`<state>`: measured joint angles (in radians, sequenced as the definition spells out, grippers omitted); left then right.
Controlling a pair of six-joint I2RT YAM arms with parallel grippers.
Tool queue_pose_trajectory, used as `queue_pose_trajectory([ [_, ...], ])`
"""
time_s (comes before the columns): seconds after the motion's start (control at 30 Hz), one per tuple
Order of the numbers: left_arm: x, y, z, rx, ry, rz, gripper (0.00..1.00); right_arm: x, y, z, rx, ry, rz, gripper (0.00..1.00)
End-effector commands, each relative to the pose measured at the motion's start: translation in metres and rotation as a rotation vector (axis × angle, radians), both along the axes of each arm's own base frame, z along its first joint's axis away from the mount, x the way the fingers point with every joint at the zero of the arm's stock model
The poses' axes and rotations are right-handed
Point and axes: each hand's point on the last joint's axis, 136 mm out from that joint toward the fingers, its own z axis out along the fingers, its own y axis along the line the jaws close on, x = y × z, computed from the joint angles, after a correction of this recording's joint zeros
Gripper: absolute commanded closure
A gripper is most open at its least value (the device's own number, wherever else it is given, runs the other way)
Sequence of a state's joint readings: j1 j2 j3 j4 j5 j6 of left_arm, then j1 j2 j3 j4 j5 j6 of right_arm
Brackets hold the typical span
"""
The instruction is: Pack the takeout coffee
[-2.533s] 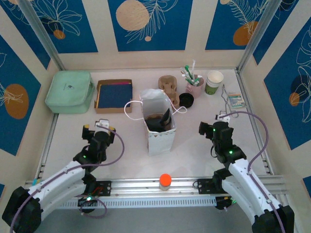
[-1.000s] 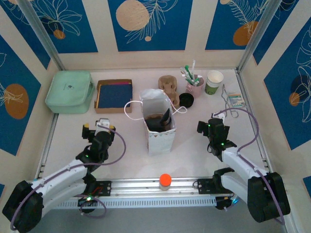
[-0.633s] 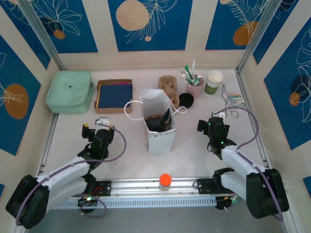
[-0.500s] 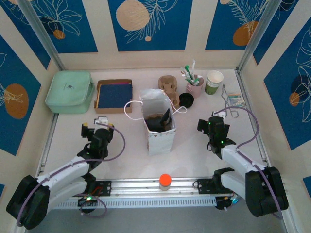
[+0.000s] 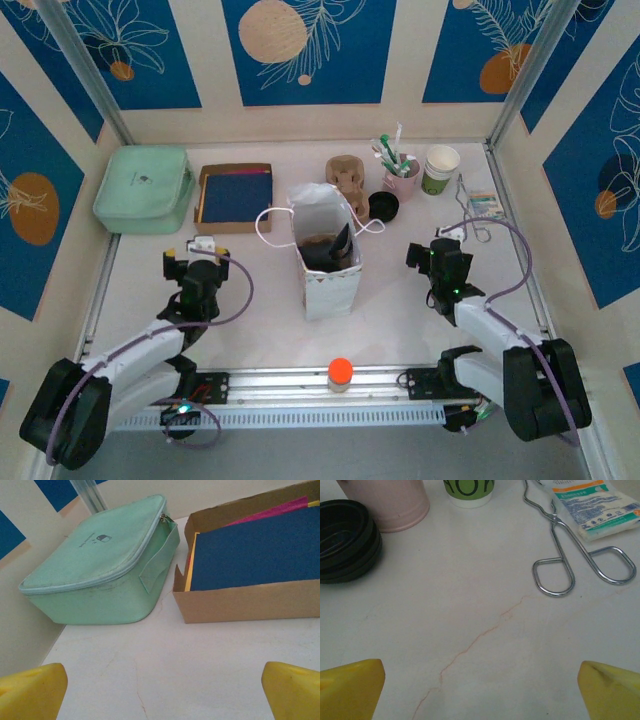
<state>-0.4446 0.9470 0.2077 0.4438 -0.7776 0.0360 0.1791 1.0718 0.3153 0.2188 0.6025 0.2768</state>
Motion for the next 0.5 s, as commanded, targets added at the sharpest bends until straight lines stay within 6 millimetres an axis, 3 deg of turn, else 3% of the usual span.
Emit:
queue_pose_trajectory([
  [0.0,0.0026,0.0009,0.0041,-0.013,-0.040,-0.007,0.01,0.0170,0.0005,0.0231,0.003,-0.075,-0.001,0.00],
  [0.47,0.0108,0.0020,0.0060,-0.020,-0.079,-0.010,0.01,0.0238,-0.0049,0.0267,0.004,-0.115,-0.014,0.01],
])
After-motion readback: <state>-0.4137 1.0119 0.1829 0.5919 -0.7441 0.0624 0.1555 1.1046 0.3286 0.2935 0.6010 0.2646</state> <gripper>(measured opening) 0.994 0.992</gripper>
